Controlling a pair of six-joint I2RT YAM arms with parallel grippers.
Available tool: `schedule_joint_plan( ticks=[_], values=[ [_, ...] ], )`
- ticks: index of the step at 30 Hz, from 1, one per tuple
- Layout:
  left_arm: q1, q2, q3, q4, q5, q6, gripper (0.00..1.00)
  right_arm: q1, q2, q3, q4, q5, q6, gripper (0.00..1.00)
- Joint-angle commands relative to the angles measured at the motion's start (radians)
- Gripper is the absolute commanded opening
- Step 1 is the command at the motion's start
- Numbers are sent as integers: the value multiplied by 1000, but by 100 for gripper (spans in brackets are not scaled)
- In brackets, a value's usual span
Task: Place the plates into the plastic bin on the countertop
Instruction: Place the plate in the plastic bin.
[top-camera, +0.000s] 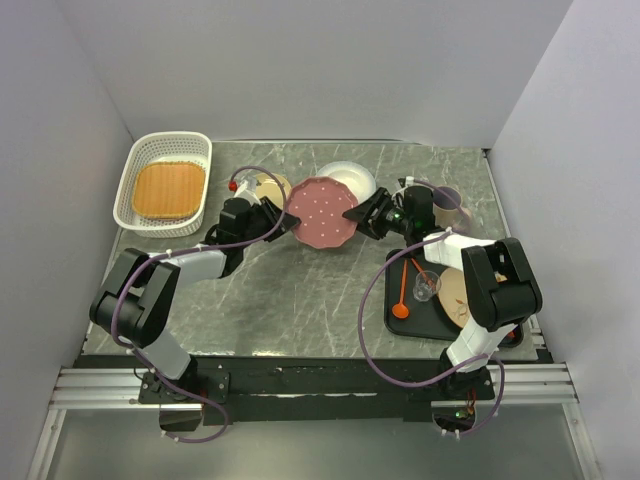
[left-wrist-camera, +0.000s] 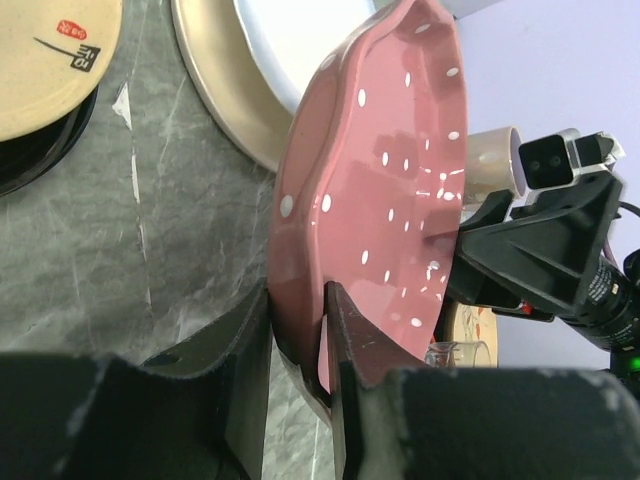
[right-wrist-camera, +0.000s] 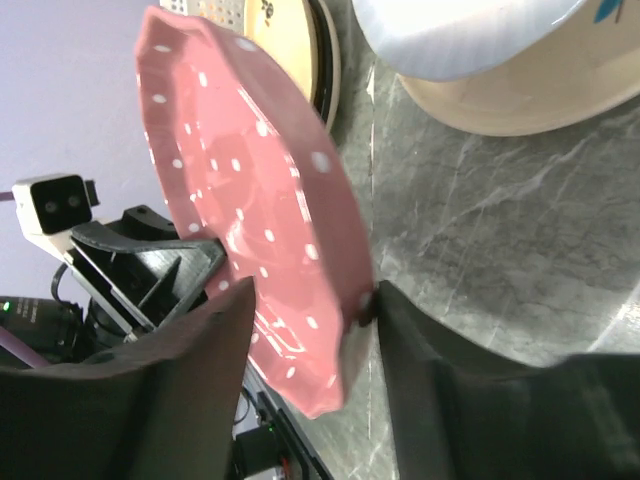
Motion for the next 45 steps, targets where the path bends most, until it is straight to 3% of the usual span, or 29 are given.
schedule_joint_plan(
  ticks=[1, 7, 10, 27, 45],
  values=[
    [-13, -48, -8, 38, 4, 38, 1, 12, -67, 41, 88, -31, -14, 70],
    [-13, -57, -19, 53, 2, 29, 1, 14, -107, 35, 4, 24, -78, 92],
    [-13, -62, -19, 58, 8, 23, 1, 15, -133, 36, -54, 76, -122, 98],
    [-13, -99, -5, 50, 8, 18, 1, 17, -201, 38, -228, 242, -264, 100],
    [1, -97, 116, -67, -22, 72, 1, 26, -244, -19, -246, 242, -304, 100]
  ],
)
